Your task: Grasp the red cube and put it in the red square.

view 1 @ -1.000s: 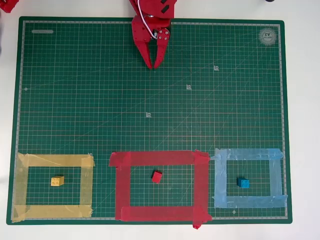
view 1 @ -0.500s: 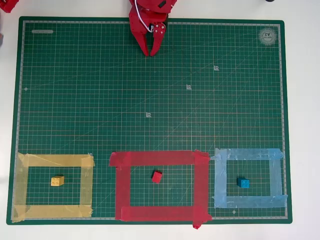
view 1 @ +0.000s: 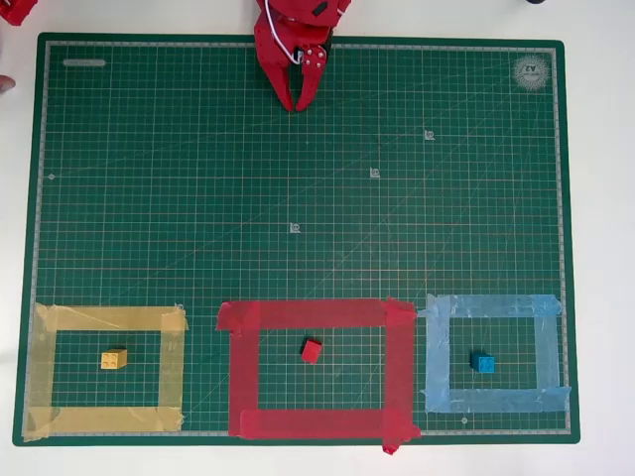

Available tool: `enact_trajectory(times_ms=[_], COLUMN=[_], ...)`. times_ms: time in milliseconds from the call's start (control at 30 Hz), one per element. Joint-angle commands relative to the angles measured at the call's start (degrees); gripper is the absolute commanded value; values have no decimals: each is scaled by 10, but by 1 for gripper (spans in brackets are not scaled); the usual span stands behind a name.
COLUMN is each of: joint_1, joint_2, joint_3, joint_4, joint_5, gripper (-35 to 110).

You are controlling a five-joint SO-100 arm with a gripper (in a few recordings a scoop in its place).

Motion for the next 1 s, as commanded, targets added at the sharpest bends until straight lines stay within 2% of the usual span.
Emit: enact_trajectory(times_ms=[0,967], joint_1=[16,20], joint_2=[21,21], joint_3=[3,3], joint_4=[15,15], joint_5=[-4,1], gripper=[1,1])
